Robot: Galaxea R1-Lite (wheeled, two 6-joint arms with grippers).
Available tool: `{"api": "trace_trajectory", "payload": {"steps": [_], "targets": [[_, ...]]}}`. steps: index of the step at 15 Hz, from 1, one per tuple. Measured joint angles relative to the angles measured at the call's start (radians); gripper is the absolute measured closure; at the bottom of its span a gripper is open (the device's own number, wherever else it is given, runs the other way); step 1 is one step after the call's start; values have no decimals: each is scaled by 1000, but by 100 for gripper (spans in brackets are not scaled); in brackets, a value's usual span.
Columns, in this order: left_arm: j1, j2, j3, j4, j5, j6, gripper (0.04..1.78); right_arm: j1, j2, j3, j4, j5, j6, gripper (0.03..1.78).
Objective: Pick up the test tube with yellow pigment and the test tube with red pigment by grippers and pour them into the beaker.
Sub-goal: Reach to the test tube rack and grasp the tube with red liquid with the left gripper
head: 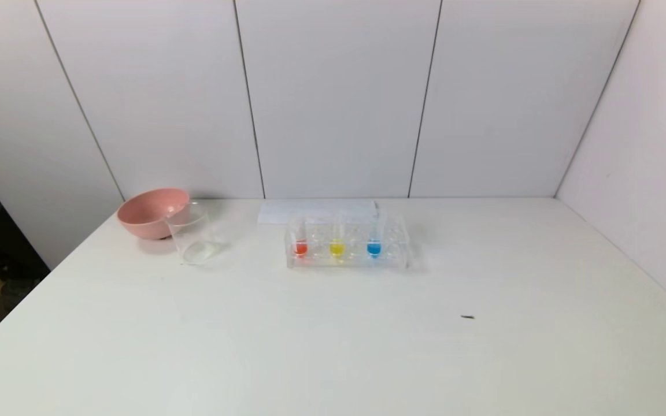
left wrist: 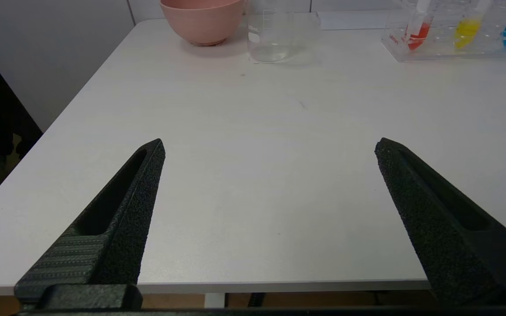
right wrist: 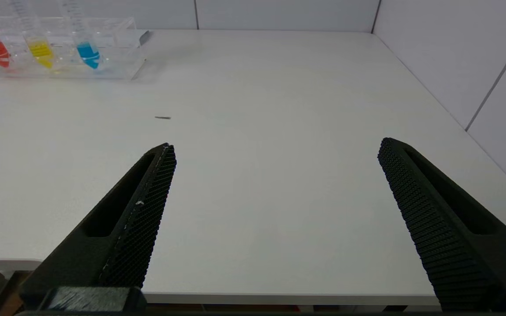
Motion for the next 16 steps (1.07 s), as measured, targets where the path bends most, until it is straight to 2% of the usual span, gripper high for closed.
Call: {"api": "trace_trajectory", "payload": {"steps": [16], "targets": [[0, 0, 0, 2, 0, 8, 13, 0, 0, 0, 0, 0, 0, 11]]}}
